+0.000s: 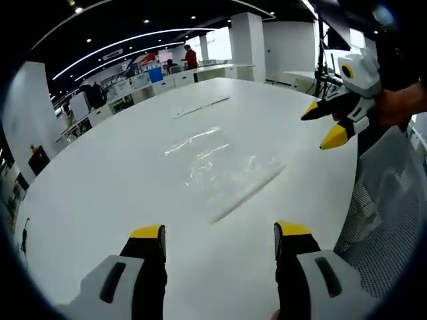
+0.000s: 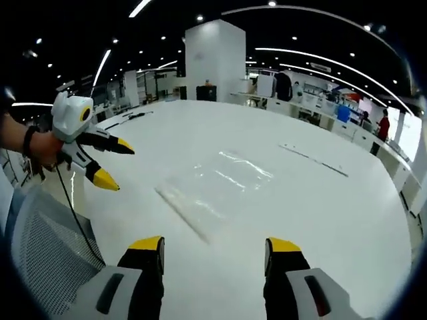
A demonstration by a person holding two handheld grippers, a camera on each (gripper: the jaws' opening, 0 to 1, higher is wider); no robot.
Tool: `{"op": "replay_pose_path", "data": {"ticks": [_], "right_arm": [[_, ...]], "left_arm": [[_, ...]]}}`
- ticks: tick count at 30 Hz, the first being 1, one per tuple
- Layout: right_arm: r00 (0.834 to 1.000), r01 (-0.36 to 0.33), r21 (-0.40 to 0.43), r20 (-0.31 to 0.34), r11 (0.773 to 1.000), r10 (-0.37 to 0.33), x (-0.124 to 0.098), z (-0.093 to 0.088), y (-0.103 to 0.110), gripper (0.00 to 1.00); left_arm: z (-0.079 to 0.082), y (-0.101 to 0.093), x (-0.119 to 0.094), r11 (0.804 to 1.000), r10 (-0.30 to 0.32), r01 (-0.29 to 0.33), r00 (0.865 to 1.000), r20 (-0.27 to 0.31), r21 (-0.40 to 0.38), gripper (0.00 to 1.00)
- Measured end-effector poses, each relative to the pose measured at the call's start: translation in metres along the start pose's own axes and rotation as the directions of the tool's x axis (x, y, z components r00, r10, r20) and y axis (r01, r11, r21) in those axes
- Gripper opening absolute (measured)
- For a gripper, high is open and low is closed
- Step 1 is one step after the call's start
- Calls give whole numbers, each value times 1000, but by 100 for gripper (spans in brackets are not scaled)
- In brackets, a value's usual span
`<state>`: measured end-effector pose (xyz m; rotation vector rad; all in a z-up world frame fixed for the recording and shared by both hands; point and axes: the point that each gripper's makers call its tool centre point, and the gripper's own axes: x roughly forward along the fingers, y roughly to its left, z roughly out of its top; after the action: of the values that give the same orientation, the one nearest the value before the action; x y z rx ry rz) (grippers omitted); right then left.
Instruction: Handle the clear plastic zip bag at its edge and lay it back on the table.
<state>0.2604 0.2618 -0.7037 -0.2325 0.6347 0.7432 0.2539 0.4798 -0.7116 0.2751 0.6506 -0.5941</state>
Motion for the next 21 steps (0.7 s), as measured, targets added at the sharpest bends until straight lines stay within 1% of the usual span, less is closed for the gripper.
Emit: {"op": "replay_pose_path", "data": {"ticks": [5,8,11,15,19,21], "right_arm": [[1000,-7,26,-2,1000,7,-5,-6,-1,68],[1000,-6,36,-7,999,7,-8,-10,-2,71],[1000,-3,79,-5,997,4,-16,-16,-4,76],[1000,0,100,-13,995,1,-19,-23,-6,82],[1000,2,106,-30,994,1,-24,-34,-5,85],[1000,2,117,-25,993,1,-27,-36,-5,86]], "left_arm": [[1,-8,-3,999,-23,23,1000,11,-31,71],[-2,-10,-4,999,-38,38,999,10,-36,72],[-5,-16,-7,997,-51,51,999,5,-55,75],[-11,-24,-10,996,-69,69,998,-6,-59,77],[-13,-24,-14,994,-68,68,998,4,-89,78],[-15,-22,-14,993,-67,67,998,3,-93,78]]}}
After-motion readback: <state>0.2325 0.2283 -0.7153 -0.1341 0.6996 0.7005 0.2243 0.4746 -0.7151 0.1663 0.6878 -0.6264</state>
